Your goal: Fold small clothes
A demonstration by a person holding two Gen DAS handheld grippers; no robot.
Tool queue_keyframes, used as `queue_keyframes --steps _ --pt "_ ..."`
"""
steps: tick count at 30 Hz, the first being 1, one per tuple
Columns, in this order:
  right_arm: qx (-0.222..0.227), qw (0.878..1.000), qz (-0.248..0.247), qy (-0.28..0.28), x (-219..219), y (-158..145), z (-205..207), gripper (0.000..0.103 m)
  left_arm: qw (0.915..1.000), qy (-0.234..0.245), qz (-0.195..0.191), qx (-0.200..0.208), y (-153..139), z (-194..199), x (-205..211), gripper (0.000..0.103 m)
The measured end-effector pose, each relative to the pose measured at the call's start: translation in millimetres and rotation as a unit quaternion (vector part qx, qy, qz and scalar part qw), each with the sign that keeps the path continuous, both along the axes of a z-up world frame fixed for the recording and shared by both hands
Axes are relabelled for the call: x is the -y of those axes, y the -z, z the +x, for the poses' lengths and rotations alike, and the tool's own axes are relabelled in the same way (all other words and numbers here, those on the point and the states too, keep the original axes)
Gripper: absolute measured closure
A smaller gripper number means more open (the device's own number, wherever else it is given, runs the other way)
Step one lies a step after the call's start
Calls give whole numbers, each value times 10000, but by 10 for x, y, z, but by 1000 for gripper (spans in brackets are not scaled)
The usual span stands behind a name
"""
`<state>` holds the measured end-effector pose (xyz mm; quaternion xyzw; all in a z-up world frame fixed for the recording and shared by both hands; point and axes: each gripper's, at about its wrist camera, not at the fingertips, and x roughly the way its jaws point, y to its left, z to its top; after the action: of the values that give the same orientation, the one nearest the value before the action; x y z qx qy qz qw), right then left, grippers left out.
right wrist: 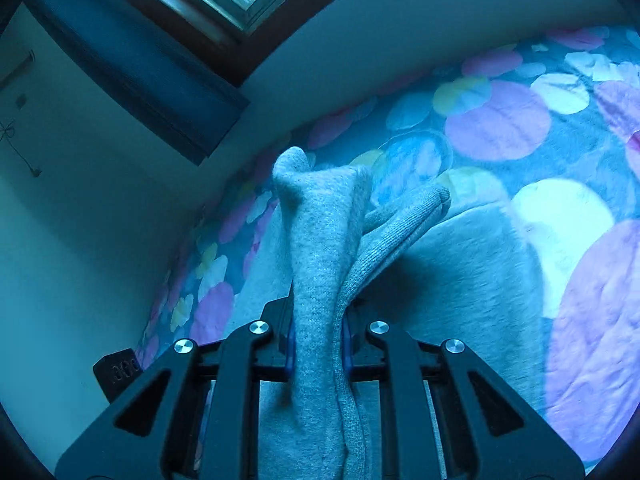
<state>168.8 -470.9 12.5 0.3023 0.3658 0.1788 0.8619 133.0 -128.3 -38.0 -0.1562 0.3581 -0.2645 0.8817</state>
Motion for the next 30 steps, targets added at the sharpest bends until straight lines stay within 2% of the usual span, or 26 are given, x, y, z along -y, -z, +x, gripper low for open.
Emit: queue_keyframes --steps 6,10,18,21,25,26,28,29,30 --pt "-456 9984 189 283 375 462 -56 88 9996 209 171 -17 45 2 145 22" --pt "-624 9969 387 278 471 741 -93 88 9986 245 462 51 82 -19 237 19" --pt "-754 9925 927 271 609 915 -85 87 9985 312 398 -202 191 48 255 17" --pt "-772 9922 950 240 645 863 -98 82 9985 304 326 -324 235 72 230 17" --pt "-721 9890 1252 326 713 802 33 62 9986 280 279 -353 259 72 204 17" --pt "-732 9879 1327 332 723 810 86 60 9986 278 280 -355 263 71 203 17" --pt "-804 9867 1353 413 729 825 205 60 9986 279 275 -346 267 63 201 17" --pt "-811 9864 1362 439 724 821 242 66 9987 276 277 -337 265 57 198 17" --pt "-806 9869 1315 478 720 803 276 77 9987 262 279 -322 254 44 193 17"
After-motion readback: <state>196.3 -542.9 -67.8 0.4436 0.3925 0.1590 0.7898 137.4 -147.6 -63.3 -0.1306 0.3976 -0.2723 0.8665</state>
